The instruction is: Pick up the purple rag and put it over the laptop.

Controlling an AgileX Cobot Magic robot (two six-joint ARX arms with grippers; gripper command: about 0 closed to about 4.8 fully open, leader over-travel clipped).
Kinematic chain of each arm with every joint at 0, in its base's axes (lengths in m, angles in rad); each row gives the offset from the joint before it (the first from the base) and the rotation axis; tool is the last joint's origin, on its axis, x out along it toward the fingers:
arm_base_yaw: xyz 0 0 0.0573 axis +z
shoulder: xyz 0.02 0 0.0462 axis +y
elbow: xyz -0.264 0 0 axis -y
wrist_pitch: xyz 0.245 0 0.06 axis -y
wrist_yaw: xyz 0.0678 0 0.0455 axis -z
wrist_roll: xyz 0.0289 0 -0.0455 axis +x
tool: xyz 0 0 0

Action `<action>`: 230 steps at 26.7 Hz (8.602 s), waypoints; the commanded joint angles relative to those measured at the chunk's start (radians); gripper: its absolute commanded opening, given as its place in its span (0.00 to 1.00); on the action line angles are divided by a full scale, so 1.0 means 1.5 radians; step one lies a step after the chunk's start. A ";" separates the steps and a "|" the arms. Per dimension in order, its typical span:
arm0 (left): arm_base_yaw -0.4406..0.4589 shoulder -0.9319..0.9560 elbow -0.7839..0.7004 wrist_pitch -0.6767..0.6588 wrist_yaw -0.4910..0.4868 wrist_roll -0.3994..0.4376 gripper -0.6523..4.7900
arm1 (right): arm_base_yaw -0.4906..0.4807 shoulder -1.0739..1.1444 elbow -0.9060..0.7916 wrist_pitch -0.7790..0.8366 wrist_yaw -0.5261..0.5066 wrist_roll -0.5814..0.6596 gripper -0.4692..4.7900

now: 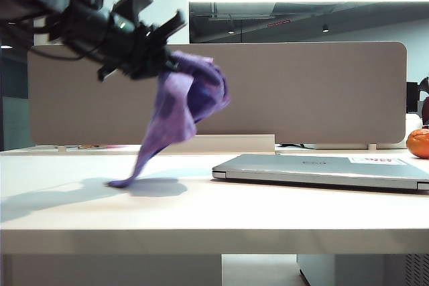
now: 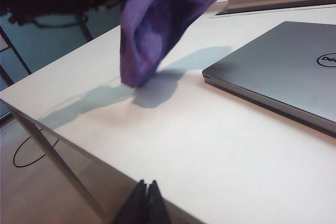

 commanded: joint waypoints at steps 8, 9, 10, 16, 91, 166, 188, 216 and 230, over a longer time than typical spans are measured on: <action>-0.049 0.119 0.219 -0.043 -0.001 0.013 0.11 | 0.000 -0.001 -0.004 0.007 0.007 0.000 0.07; -0.054 0.129 0.238 -0.050 -0.002 0.013 0.11 | 0.000 -0.001 -0.004 0.007 0.007 0.000 0.07; -0.060 0.141 0.256 -0.056 -0.004 0.013 0.11 | 0.000 -0.001 -0.004 0.007 0.007 0.000 0.07; -0.091 0.215 0.372 -0.104 -0.002 0.013 0.11 | 0.000 -0.001 -0.004 0.005 0.007 0.000 0.07; -0.143 0.243 0.553 -0.535 0.203 0.069 0.20 | 0.000 -0.001 -0.004 0.003 0.321 -0.004 0.07; 0.050 -0.741 -0.262 -0.634 -0.082 0.202 0.11 | -0.004 -0.001 -0.004 -0.018 0.441 -0.097 0.07; 0.290 -0.935 -0.563 -0.300 -0.135 0.215 0.11 | -0.004 -0.001 -0.004 -0.018 0.441 -0.097 0.07; 0.298 -1.109 -0.630 -0.381 -0.091 0.235 0.11 | -0.004 -0.001 -0.004 -0.018 0.441 -0.097 0.07; 0.291 -1.109 -0.630 -0.381 -0.092 0.233 0.11 | -0.004 -0.001 -0.004 -0.018 0.441 -0.097 0.07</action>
